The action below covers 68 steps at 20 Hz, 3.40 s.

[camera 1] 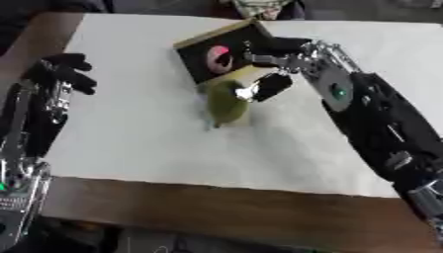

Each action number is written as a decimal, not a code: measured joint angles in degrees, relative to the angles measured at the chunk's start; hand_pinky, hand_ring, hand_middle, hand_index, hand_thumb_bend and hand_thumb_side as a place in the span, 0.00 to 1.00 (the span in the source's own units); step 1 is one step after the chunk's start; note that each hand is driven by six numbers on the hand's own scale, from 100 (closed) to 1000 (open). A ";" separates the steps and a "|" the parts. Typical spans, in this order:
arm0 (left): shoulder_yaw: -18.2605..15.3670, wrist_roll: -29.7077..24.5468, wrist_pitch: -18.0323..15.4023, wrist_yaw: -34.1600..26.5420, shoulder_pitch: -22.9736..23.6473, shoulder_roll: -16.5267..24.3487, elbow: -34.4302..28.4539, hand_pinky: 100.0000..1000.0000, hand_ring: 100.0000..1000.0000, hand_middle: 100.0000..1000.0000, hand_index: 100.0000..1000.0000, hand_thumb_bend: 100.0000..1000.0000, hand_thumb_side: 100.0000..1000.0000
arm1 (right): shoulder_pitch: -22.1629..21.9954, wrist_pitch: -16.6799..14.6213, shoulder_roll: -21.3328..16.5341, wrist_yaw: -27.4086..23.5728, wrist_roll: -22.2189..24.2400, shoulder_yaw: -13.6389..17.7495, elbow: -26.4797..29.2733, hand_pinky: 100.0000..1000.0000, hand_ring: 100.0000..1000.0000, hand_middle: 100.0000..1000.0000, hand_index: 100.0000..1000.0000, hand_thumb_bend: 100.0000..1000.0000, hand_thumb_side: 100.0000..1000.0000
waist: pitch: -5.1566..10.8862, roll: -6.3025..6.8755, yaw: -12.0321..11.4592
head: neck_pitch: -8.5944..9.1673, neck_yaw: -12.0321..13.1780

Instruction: Pick up objects on the table and place them in the box.

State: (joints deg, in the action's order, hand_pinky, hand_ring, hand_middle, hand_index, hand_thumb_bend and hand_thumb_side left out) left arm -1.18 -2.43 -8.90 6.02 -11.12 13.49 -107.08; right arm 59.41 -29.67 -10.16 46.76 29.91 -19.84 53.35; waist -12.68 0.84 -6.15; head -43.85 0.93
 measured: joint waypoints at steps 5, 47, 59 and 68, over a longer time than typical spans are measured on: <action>0.00 -0.03 0.02 0.00 0.00 0.00 0.00 0.49 0.51 0.56 0.72 0.00 0.68 | -1.06 -0.26 0.93 0.74 1.13 -0.04 -1.05 0.82 0.81 0.81 0.96 0.00 0.70 | -0.01 0.02 0.06 | 0.00 0.00; -0.01 -0.11 0.07 0.01 -0.01 -0.01 0.00 0.49 0.51 0.56 0.72 0.00 0.68 | 0.49 0.73 0.44 7.23 -20.45 2.55 -1.58 0.62 0.44 0.08 0.26 0.00 0.05 | 0.01 -0.10 -0.22 | 0.00 -0.03; 0.19 -0.55 -0.04 -0.29 0.00 -0.04 0.00 0.49 0.51 0.56 0.72 0.00 0.68 | 3.90 8.11 -0.75 8.08 -25.94 9.51 -4.10 0.61 0.44 0.08 0.28 0.00 0.00 | 0.01 0.39 -1.45 | 0.00 -1.06; 1.14 -1.47 -0.13 -0.75 -0.57 -0.38 0.00 0.49 0.51 0.56 0.72 0.00 0.68 | 4.12 14.67 -0.16 14.92 -36.79 15.34 -10.53 0.62 0.45 0.12 0.33 0.00 0.00 | -0.12 0.63 -4.10 | 0.00 -3.25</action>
State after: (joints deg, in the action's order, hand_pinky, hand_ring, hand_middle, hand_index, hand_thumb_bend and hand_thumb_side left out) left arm -0.03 -3.91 -9.03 5.28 -11.69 13.11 -107.08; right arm 63.53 -15.00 -10.31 61.68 -6.89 -4.50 42.82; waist -12.80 1.47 -10.25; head -43.85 -2.32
